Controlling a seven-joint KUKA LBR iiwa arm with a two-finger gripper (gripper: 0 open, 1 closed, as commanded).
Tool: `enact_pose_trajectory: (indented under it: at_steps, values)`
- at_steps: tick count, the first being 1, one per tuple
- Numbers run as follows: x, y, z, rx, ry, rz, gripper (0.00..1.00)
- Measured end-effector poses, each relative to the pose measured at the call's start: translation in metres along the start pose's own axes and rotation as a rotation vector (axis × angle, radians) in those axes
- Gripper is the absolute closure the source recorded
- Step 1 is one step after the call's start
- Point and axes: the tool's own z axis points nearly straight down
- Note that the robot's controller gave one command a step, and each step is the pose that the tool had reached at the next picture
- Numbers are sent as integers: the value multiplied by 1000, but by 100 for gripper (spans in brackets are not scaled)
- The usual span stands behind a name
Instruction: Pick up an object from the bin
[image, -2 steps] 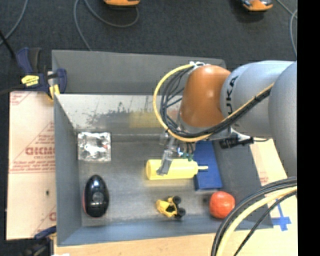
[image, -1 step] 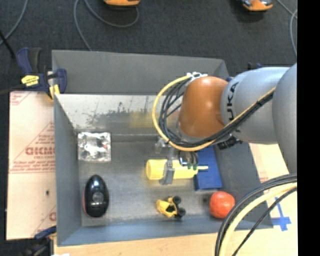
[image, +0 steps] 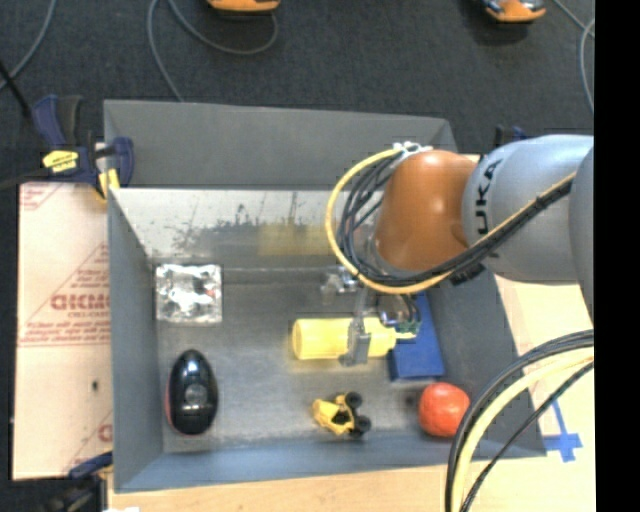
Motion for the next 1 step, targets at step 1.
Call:
enact_pose_trajectory:
  at_steps: [1]
  values:
    - [-13, -30, 27, 1, -5, 216, 100]
